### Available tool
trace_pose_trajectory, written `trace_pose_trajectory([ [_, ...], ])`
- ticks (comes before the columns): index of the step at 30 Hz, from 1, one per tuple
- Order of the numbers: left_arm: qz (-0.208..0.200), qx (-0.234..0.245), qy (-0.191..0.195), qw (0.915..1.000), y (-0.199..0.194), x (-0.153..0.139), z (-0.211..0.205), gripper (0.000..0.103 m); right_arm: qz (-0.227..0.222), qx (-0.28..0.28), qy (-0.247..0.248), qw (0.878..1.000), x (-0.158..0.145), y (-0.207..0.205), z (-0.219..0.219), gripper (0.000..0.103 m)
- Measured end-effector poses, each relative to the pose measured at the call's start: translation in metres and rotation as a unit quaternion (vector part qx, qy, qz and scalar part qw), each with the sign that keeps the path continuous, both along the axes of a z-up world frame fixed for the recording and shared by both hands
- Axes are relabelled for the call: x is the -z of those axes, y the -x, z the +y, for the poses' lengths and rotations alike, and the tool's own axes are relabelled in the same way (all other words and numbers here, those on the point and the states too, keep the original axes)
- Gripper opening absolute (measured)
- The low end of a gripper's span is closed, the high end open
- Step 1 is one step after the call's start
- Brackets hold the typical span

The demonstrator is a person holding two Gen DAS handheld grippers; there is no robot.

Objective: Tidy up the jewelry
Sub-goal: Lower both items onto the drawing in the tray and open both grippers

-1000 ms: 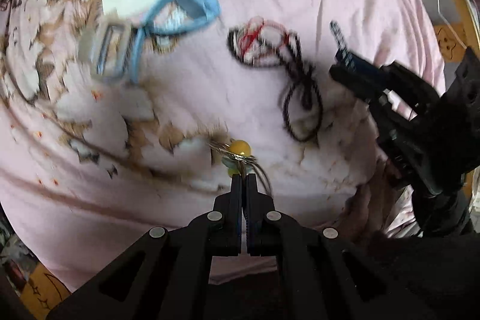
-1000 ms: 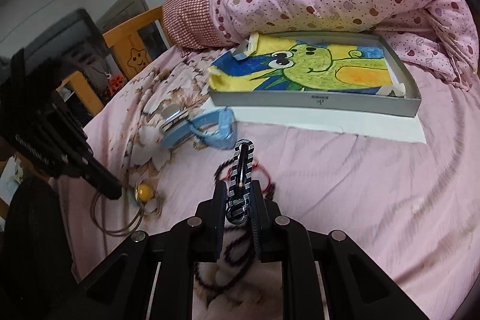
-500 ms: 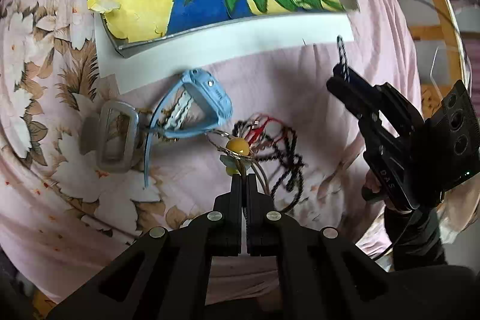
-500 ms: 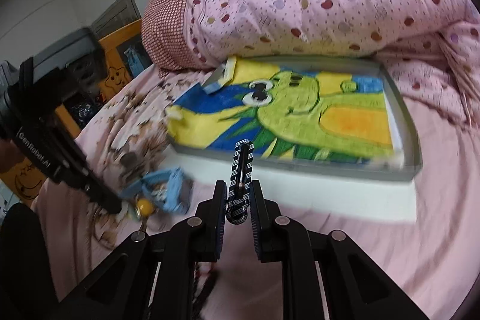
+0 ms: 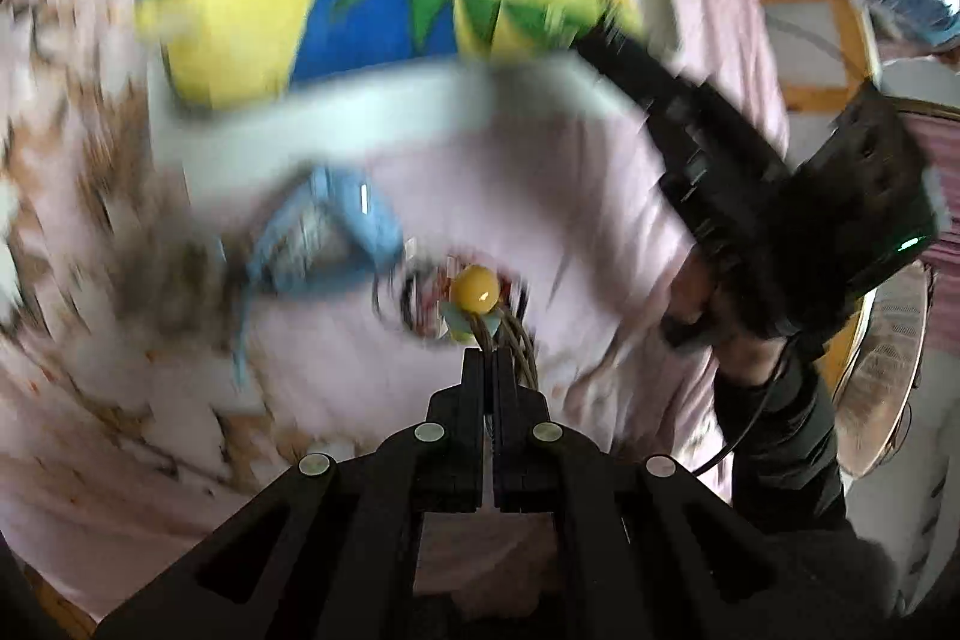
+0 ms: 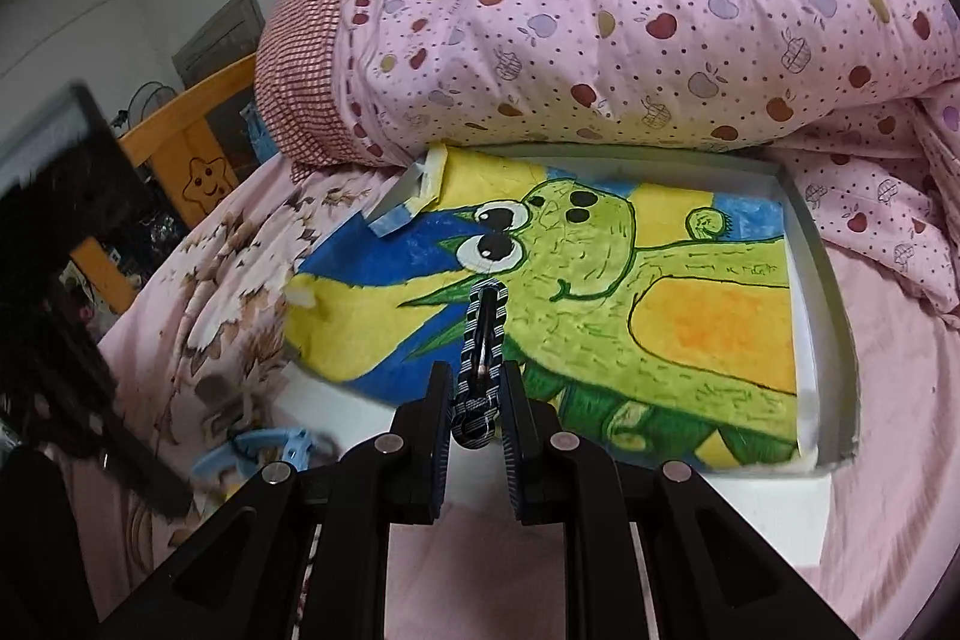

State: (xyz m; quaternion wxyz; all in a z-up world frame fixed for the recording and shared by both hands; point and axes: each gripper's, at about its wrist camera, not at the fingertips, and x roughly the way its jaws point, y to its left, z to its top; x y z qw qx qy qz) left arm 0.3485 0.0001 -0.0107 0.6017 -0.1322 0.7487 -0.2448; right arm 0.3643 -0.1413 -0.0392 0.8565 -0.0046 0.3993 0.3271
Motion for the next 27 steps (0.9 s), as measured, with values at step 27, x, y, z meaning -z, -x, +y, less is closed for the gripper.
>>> trace_pose_trajectory([
  [27,-0.260,-0.145,-0.100,0.9494,-0.063,0.034,0.006,0.002,0.040,0.060,0.021,0.997,0.033,-0.027,0.003,0.032],
])
